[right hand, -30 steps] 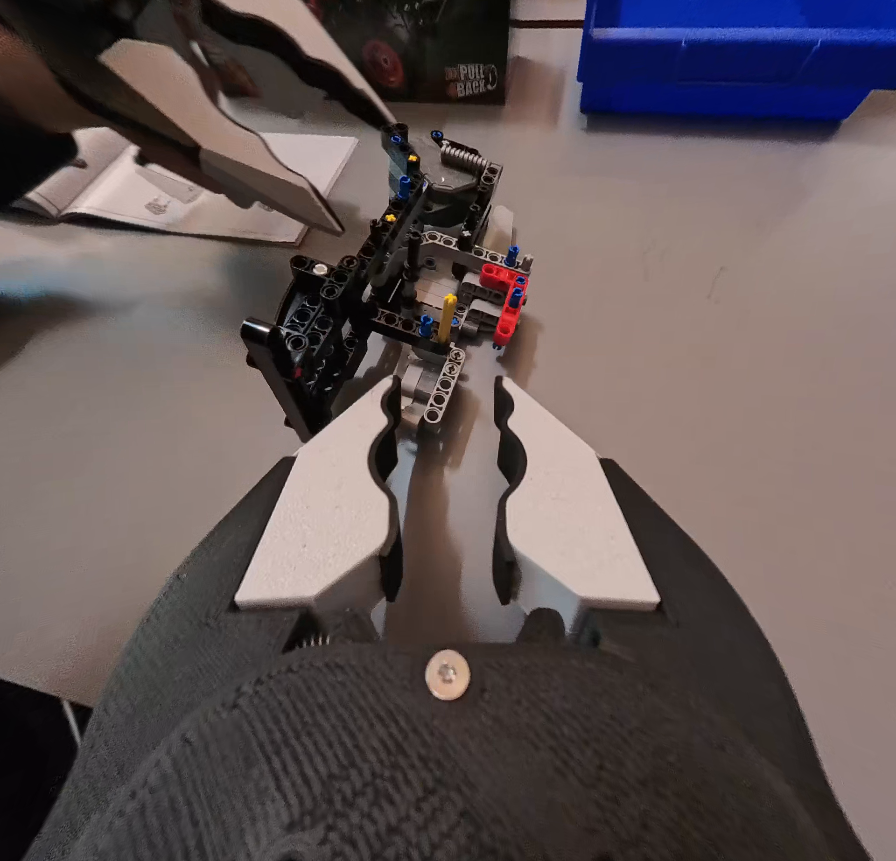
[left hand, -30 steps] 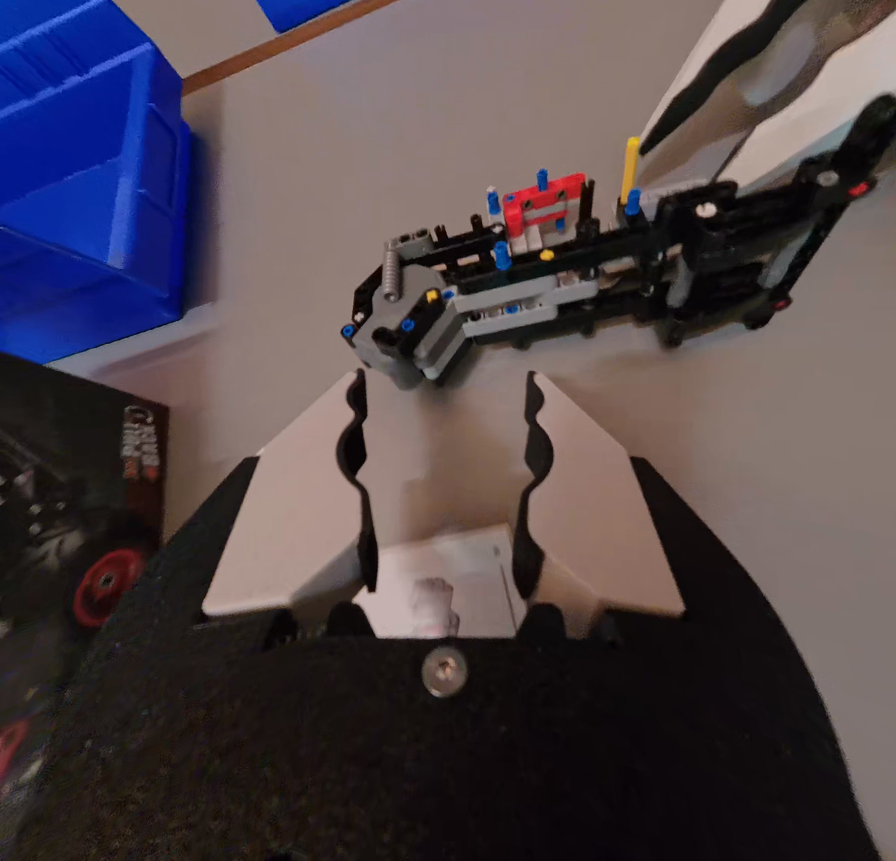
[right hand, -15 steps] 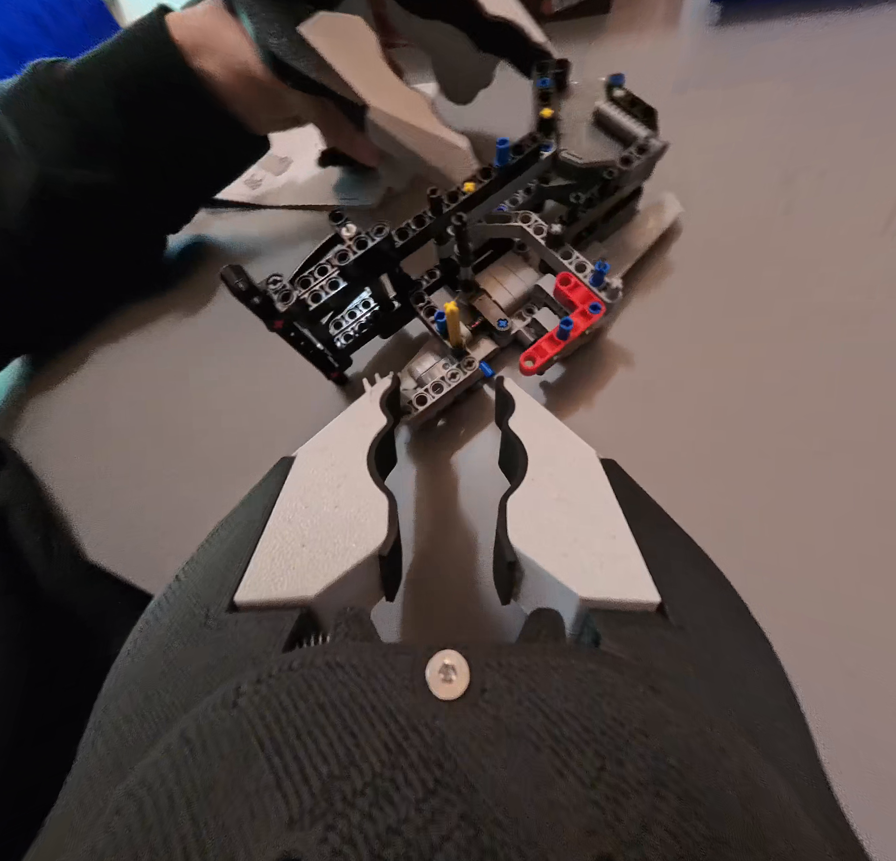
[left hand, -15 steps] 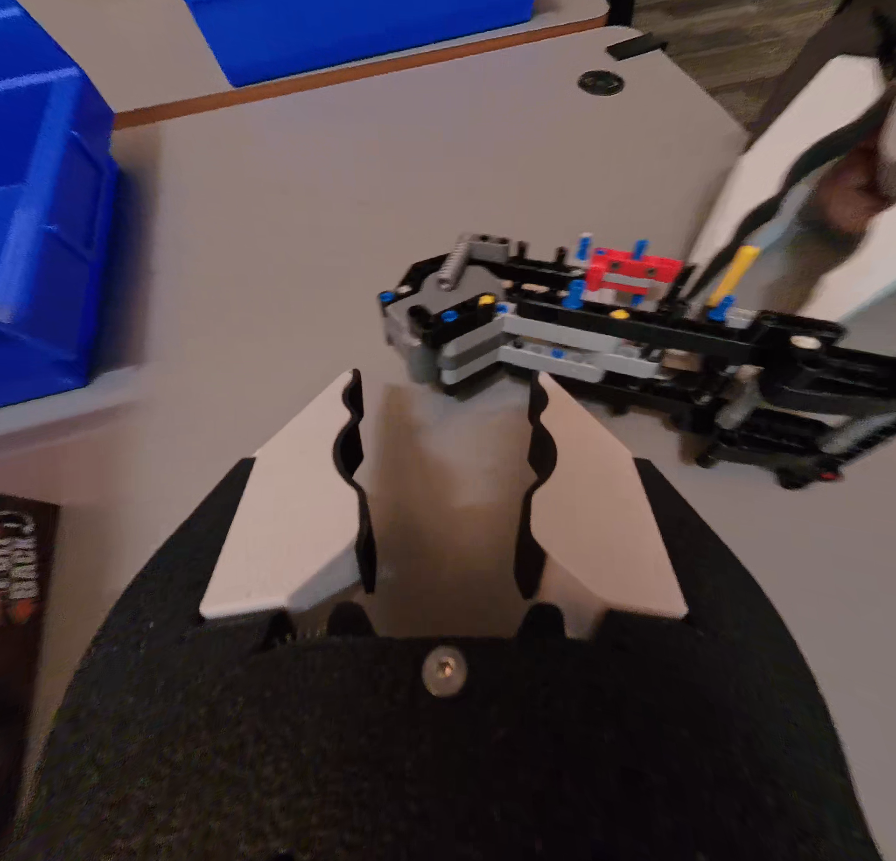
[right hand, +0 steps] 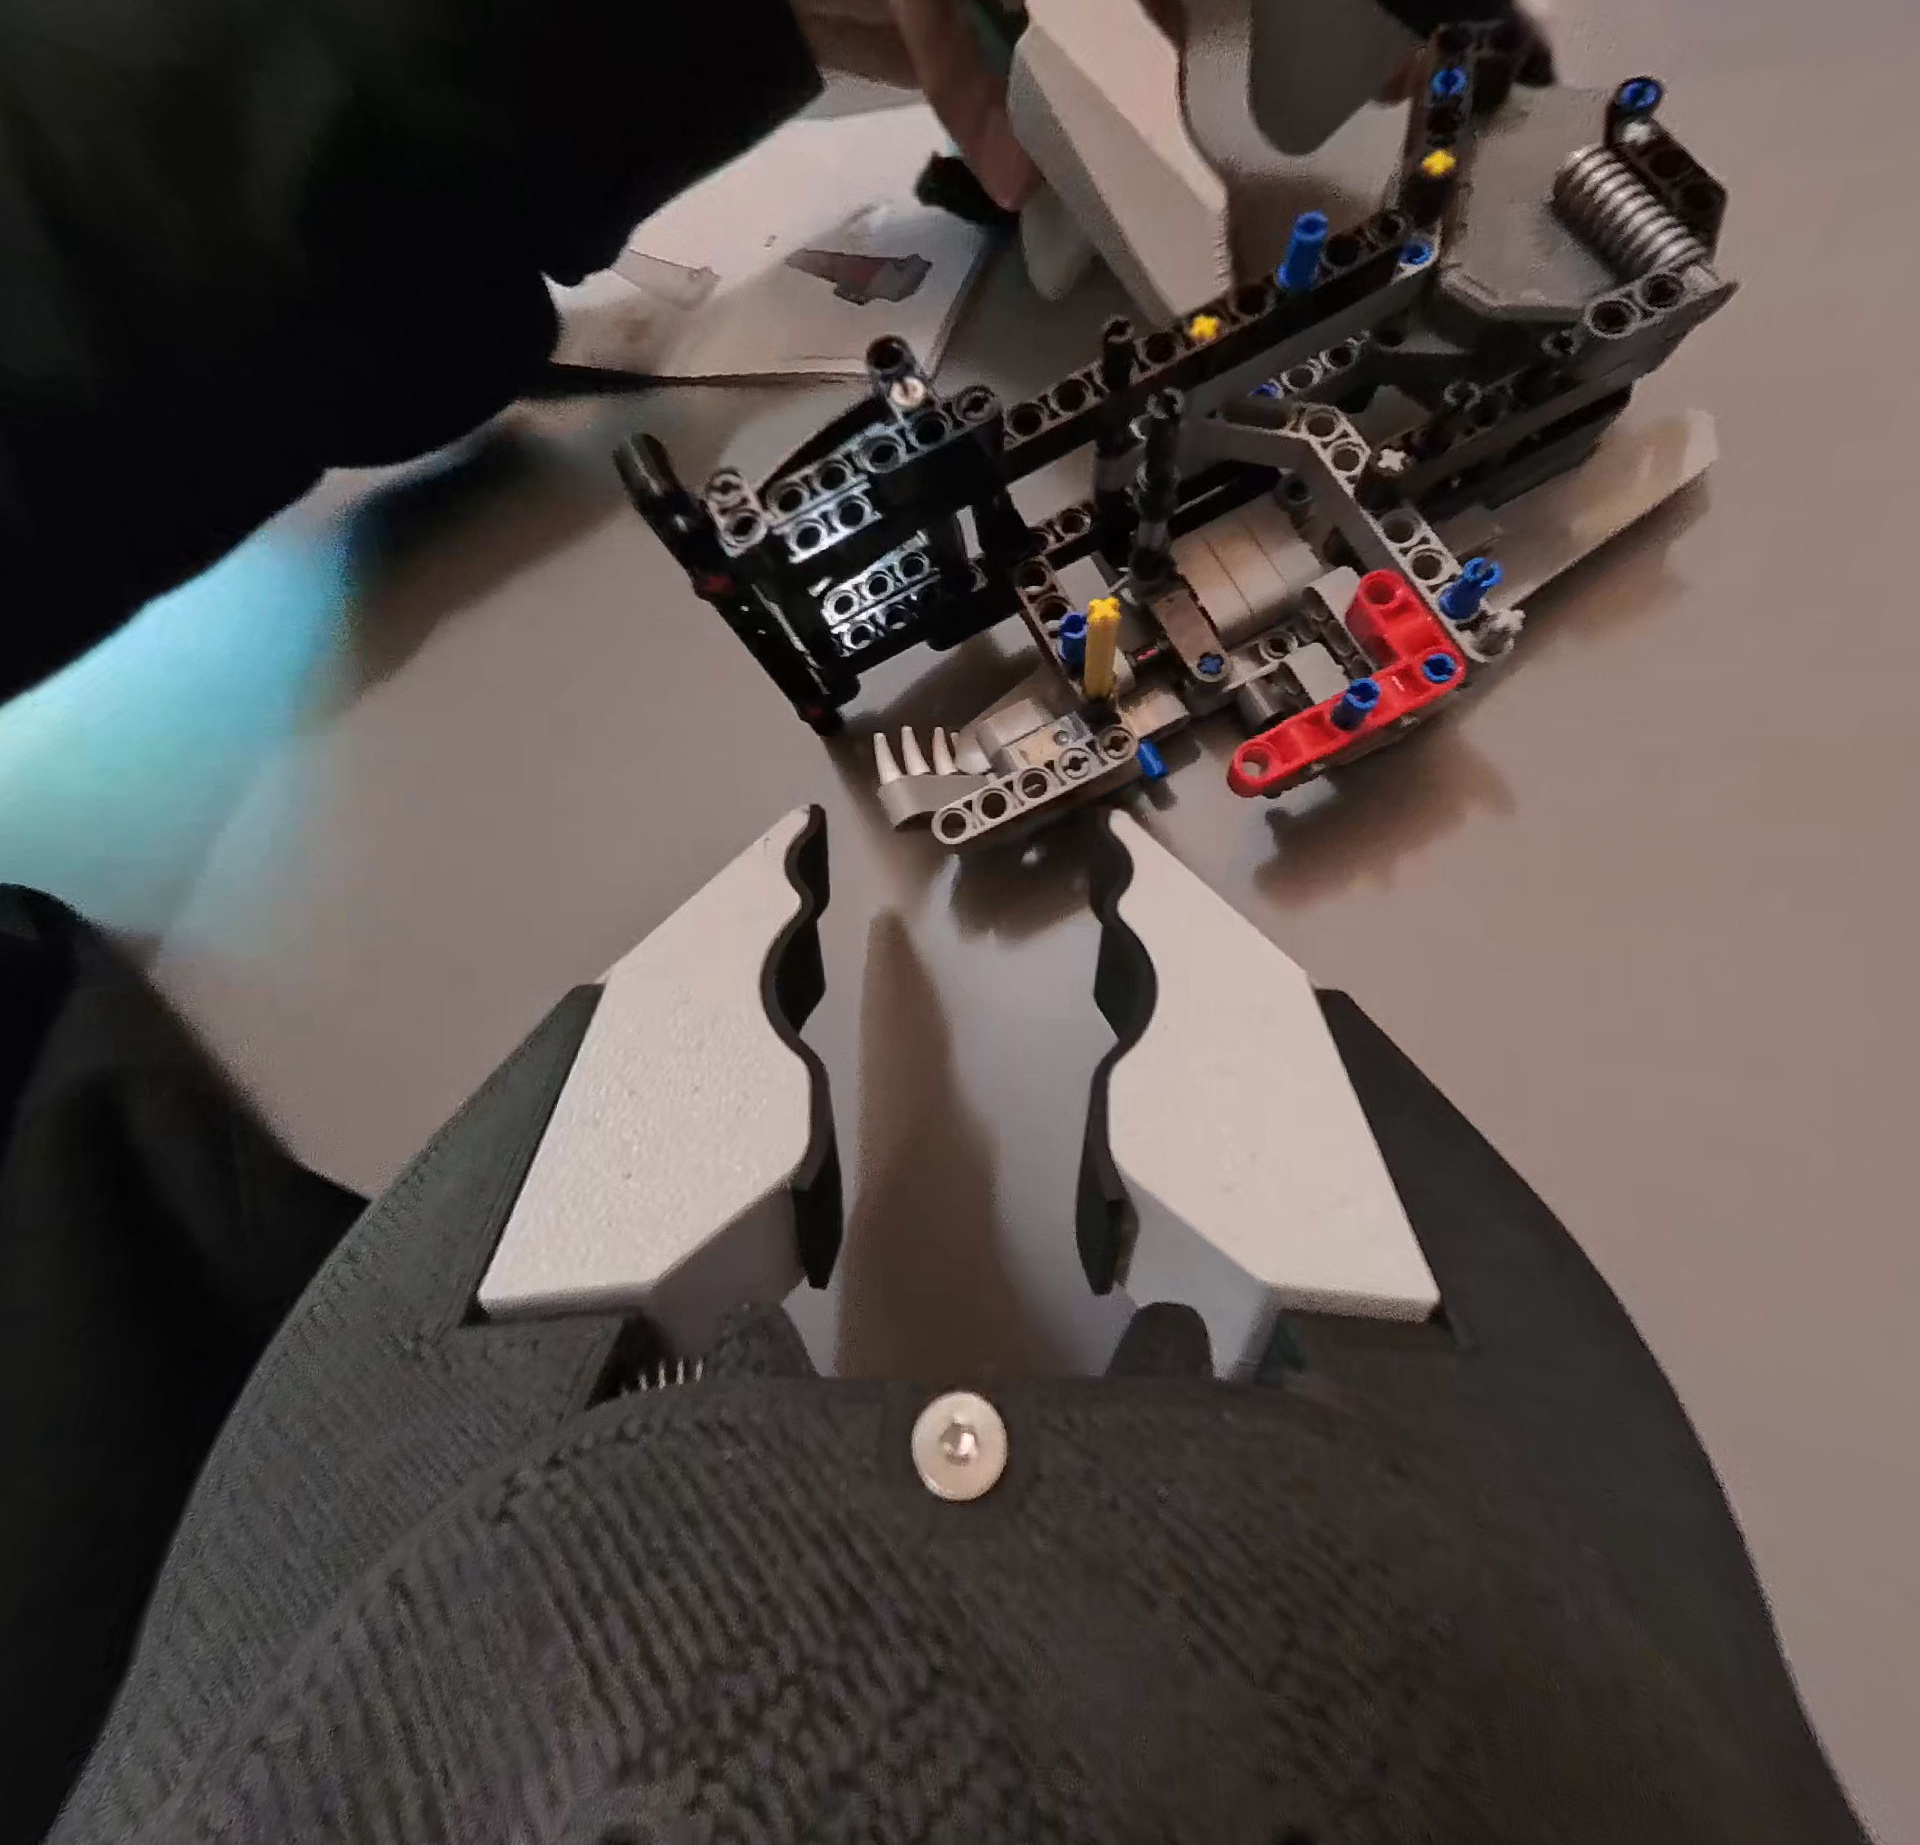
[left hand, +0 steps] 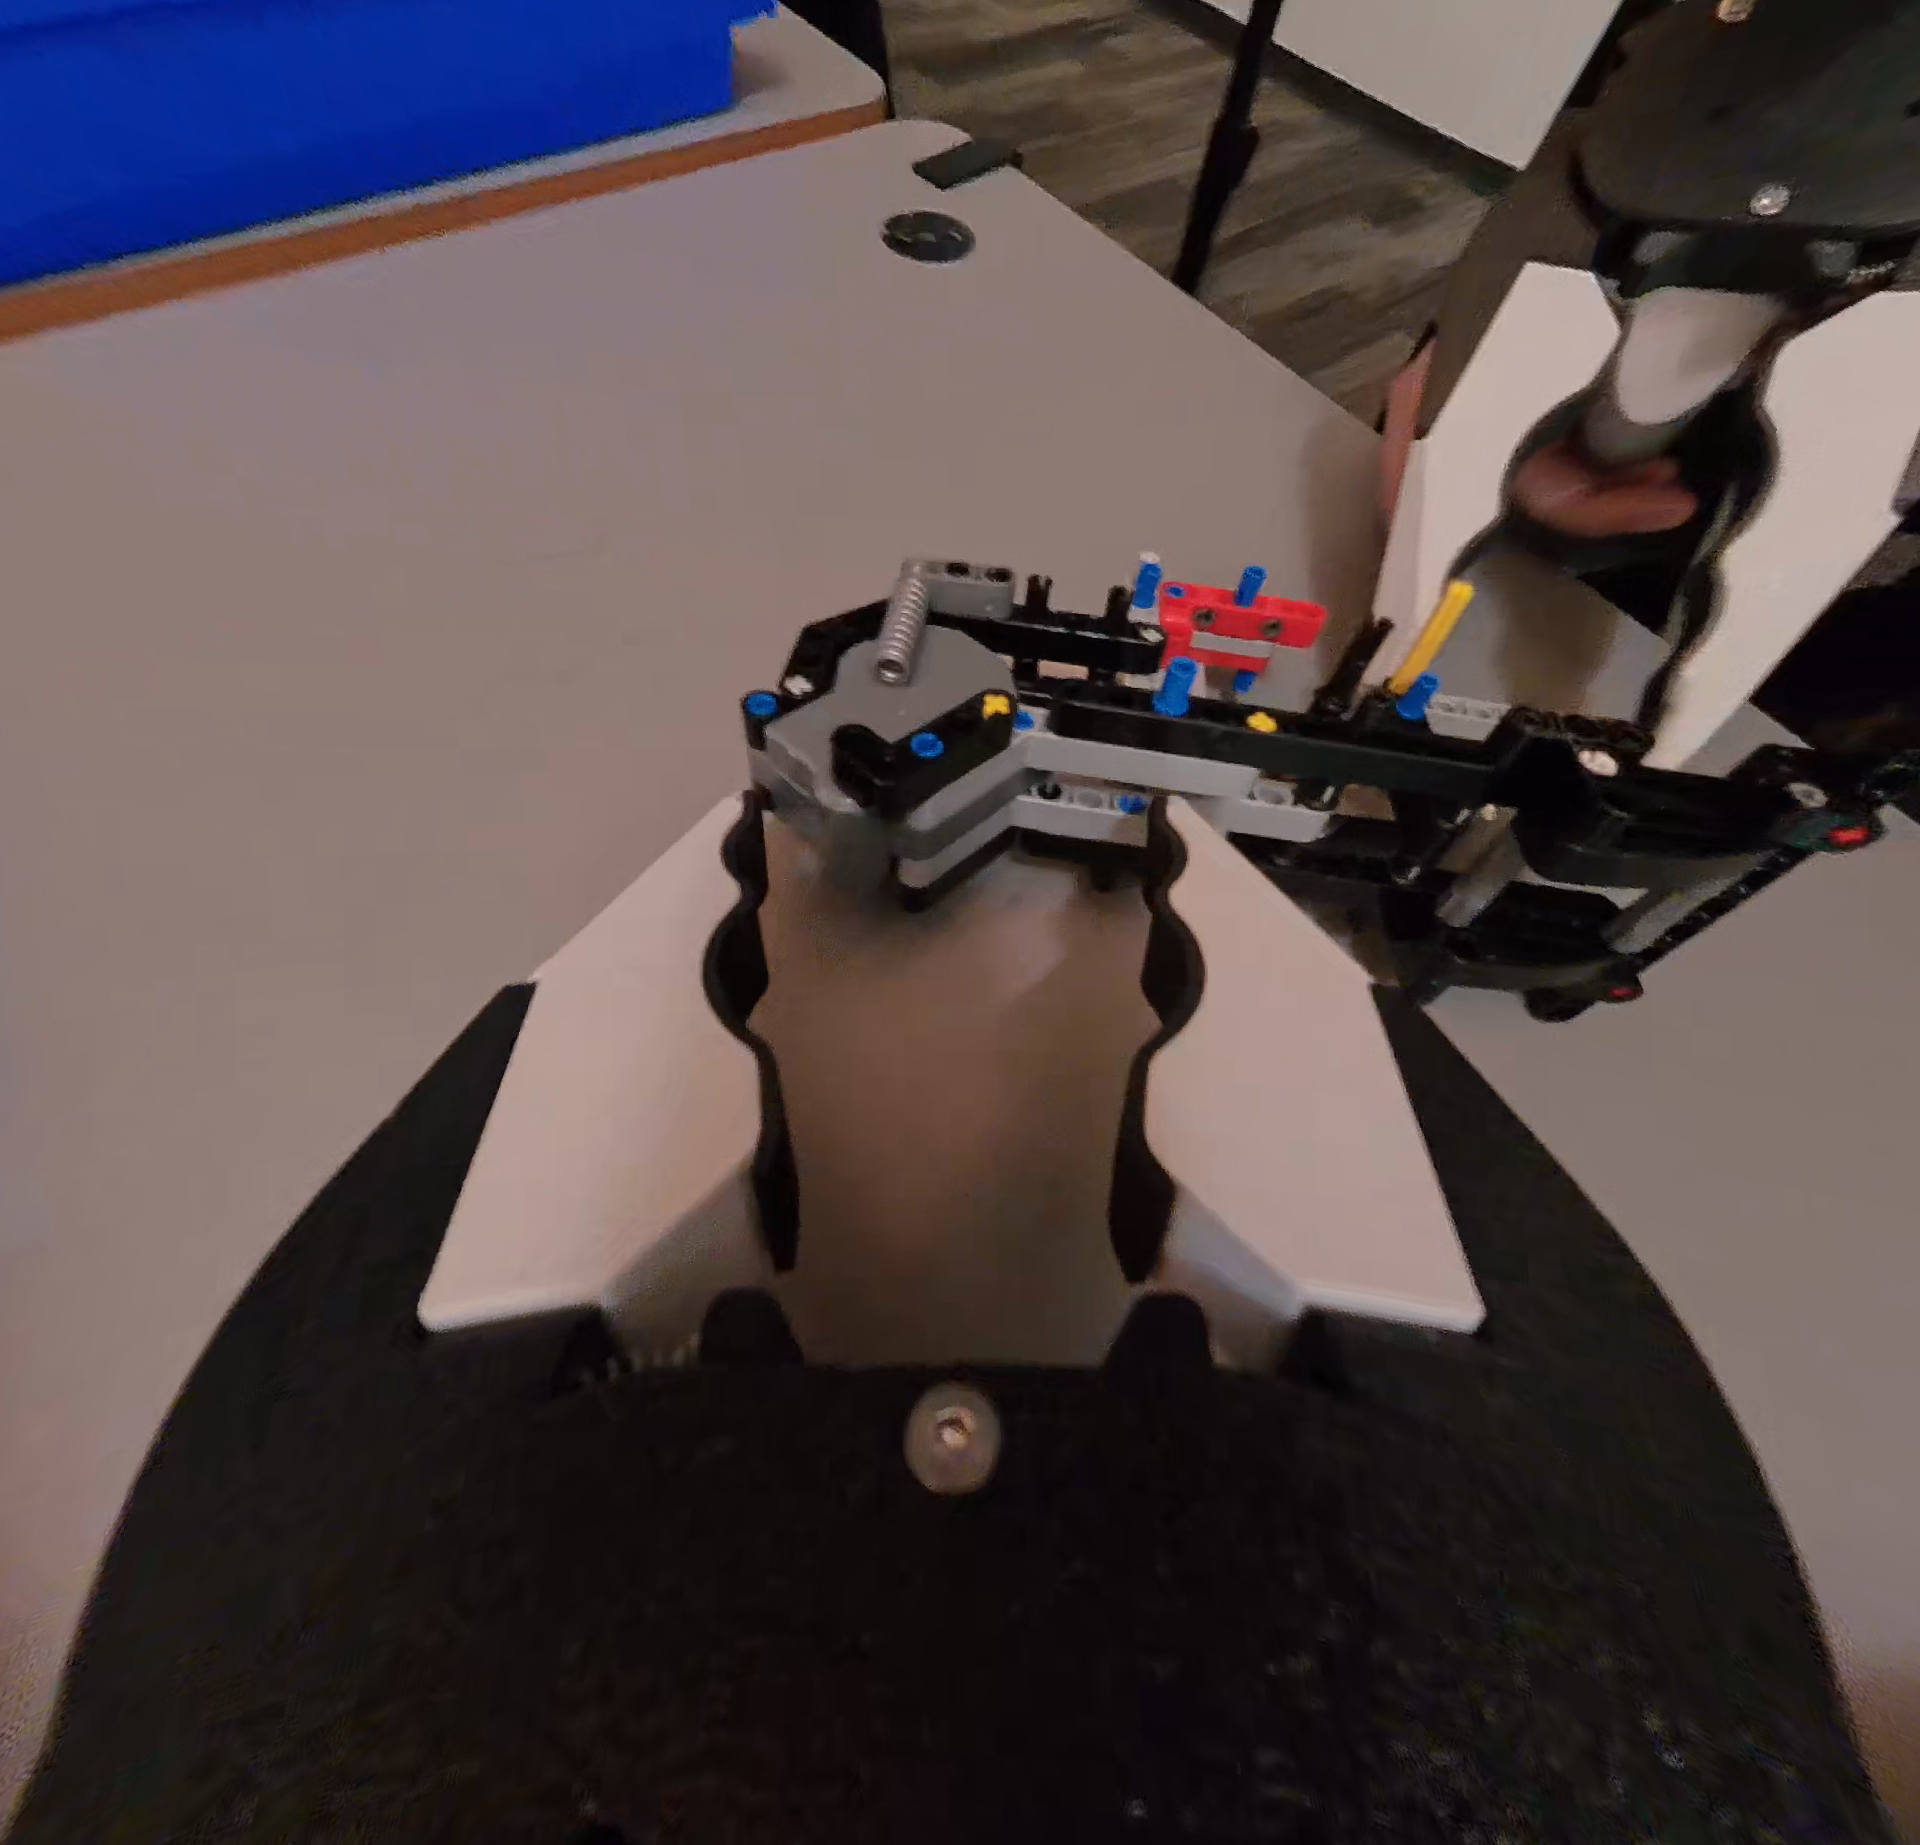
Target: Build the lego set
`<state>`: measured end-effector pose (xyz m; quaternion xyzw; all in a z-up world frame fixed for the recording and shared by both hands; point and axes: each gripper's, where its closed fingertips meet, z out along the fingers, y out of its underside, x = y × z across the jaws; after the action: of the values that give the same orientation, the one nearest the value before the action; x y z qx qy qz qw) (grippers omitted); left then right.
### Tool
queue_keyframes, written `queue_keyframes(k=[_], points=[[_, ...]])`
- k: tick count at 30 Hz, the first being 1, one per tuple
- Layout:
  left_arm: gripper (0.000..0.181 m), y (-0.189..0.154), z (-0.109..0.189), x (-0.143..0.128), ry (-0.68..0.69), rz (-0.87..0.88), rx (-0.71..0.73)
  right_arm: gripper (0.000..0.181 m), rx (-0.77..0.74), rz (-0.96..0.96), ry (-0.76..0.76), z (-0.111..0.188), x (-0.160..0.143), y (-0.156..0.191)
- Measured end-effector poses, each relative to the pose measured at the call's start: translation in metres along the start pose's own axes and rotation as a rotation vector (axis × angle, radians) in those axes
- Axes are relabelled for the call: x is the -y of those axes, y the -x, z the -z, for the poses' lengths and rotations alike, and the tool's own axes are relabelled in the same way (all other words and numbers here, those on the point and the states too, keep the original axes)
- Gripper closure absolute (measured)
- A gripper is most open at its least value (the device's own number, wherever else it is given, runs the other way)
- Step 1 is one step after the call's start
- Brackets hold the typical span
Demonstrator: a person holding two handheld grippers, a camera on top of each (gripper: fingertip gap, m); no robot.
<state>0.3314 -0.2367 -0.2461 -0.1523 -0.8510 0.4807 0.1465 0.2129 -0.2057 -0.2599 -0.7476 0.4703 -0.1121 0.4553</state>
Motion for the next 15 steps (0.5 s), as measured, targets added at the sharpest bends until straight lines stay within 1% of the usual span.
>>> queue_keyframes(k=[2,3,4,6,8,10,11,12,13,14,15], points=[[0.111,-0.003,0.000,-0.001,0.000,0.011,-0.004,0.134,-0.052,0.019,-0.002,0.000,-0.002,-0.007],[0.110,-0.005,0.002,-0.003,0.008,-0.002,0.009,0.131,-0.088,0.028,-0.005,0.001,-0.002,-0.013],[0.108,-0.008,0.005,-0.006,0.022,-0.020,0.024,0.128,-0.101,0.034,-0.004,0.004,-0.004,-0.017],[0.106,-0.012,0.014,-0.013,0.056,-0.019,0.050,0.128,-0.112,0.024,-0.014,0.010,-0.005,-0.023],[0.113,-0.011,0.023,-0.019,0.085,-0.012,0.081,0.132,-0.124,0.029,-0.024,0.016,-0.007,-0.030],[0.099,0.006,0.029,-0.018,0.077,-0.042,0.192,0.126,-0.114,0.034,-0.009,0.019,-0.011,-0.033],[0.095,0.013,0.030,-0.016,0.072,-0.056,0.222,0.124,-0.102,0.031,-0.009,0.019,-0.011,-0.031],[0.095,0.016,0.029,-0.015,0.064,-0.059,0.224,0.122,-0.082,0.027,-0.009,0.017,-0.011,-0.026],[0.096,0.014,0.025,-0.013,0.053,-0.048,0.186,0.126,-0.069,0.031,-0.014,0.014,-0.010,-0.021],[0.098,0.008,0.019,-0.013,0.048,-0.031,0.124,0.124,-0.082,0.037,-0.022,0.011,-0.008,-0.020],[0.103,0.002,0.014,-0.014,0.055,-0.009,0.062,0.128,-0.121,0.044,-0.026,0.009,-0.007,-0.024]])
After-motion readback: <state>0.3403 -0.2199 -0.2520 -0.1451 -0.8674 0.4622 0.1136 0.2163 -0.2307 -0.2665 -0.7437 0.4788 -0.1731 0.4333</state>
